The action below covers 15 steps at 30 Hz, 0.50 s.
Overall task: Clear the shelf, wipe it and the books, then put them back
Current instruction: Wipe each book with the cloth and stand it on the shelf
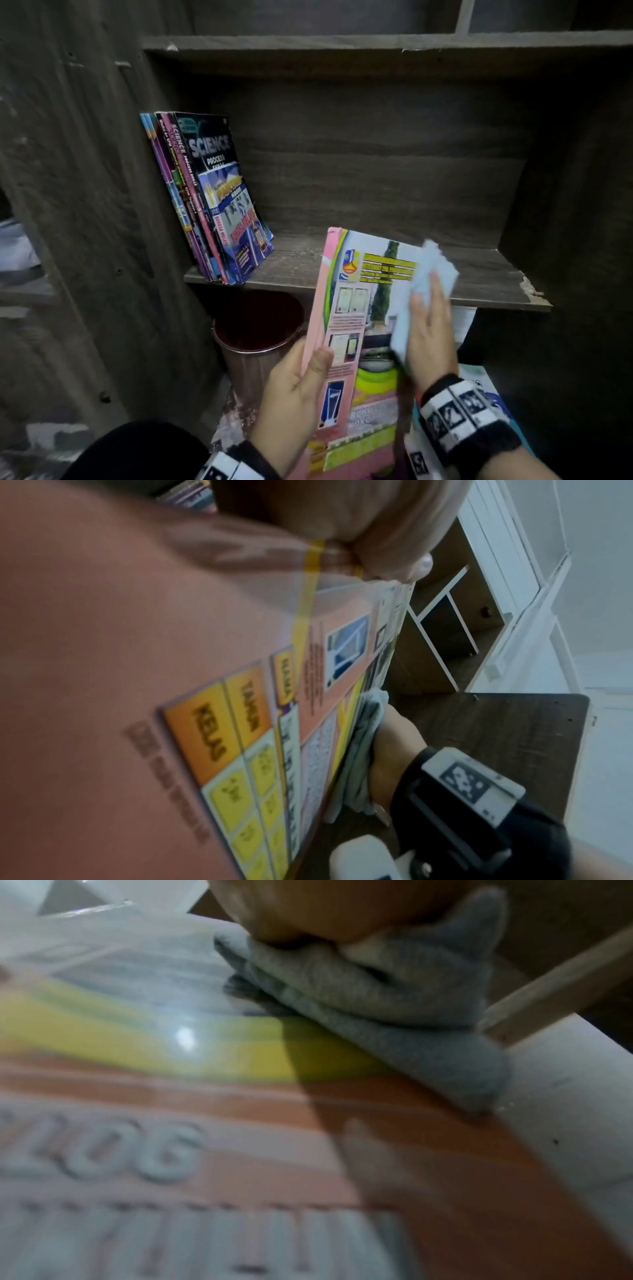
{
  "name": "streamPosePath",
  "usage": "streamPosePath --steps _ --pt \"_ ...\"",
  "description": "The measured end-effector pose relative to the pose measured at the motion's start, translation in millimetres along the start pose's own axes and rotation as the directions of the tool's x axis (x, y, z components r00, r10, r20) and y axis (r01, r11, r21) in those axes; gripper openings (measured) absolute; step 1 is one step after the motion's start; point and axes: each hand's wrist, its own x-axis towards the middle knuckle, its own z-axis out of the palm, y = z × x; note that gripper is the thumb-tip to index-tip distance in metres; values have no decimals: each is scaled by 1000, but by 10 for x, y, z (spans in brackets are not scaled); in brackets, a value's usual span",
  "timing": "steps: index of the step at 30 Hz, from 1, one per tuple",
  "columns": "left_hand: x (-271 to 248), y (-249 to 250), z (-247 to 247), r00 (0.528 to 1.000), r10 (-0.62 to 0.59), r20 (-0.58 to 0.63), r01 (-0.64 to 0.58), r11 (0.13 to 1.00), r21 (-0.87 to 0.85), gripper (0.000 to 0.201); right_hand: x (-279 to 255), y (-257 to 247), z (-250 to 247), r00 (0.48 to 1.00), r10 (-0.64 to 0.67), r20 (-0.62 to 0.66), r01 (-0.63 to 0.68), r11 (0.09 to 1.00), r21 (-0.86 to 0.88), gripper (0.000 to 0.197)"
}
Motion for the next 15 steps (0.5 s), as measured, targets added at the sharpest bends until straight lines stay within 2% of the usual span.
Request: streamPosePath --steps 1,2,3,4,5,7,8,9,10,12,13,15 --pt "-14 12 28 1000 1 15 -1 1000 0 28 25 -6 -29 996 72 -59 -71 997 18 43" --pt "-27 18 58 999 4 38 -3 1000 -6 29 -20 -49 -36 994 82 -71 -83 997 -8 44" --pt "-34 6 84 999 5 54 -5 1000 -10 29 -123 -113 -10 999 21 -45 -24 998 -64 45" --pt "-36 -15 105 998 8 57 -7 1000 -7 25 -268 -191 41 996 -92 20 94 987 -128 46" --pt "-33 -35 115 999 9 45 -8 1000 -7 21 -413 -235 101 967 -231 105 247 952 -184 46" --pt "-22 -75 116 1000 0 16 0 1000 -24 19 -547 -247 151 853 -470 226 514 830 -215 49" --pt "-18 -91 113 1000 -6 9 7 999 -39 22 -493 -238 145 819 -523 236 570 790 -225 49" --pt "-22 -100 108 1000 -26 2 26 998 -58 26 -396 -217 114 835 -502 226 547 801 -242 48" --pt "-23 -110 103 999 -53 -2 52 995 -82 28 -281 -184 71 883 -422 207 464 852 -242 48" --pt "-18 -125 85 996 -80 -24 77 991 -112 32 -77 -61 -34 970 -206 131 230 951 -205 47" --pt "-8 -124 77 996 -85 -41 80 989 -122 35 -18 21 -70 991 -109 80 121 977 -176 47" --pt "40 -115 47 992 -96 -84 82 984 -158 39 -61 142 -42 999 38 19 -35 989 -141 49"
